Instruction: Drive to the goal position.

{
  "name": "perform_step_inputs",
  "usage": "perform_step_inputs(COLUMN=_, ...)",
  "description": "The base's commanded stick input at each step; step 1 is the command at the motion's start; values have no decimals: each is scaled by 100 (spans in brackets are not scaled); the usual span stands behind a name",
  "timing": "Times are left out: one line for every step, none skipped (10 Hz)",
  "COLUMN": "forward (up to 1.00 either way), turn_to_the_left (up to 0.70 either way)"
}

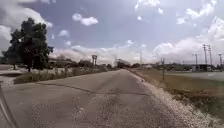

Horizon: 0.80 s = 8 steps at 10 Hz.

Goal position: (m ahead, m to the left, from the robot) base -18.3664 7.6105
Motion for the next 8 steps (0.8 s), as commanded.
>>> perform_step_inputs(forward=4, turn_to_the_left=16)
perform_step_inputs(forward=22, turn_to_the_left=32)
perform_step_inputs(forward=42, turn_to_the_left=45)
perform_step_inputs(forward=50, turn_to_the_left=50)
perform_step_inputs(forward=50, turn_to_the_left=50)
perform_step_inputs(forward=50, turn_to_the_left=50)
perform_step_inputs(forward=50, turn_to_the_left=50)
perform_step_inputs(forward=50, turn_to_the_left=50)
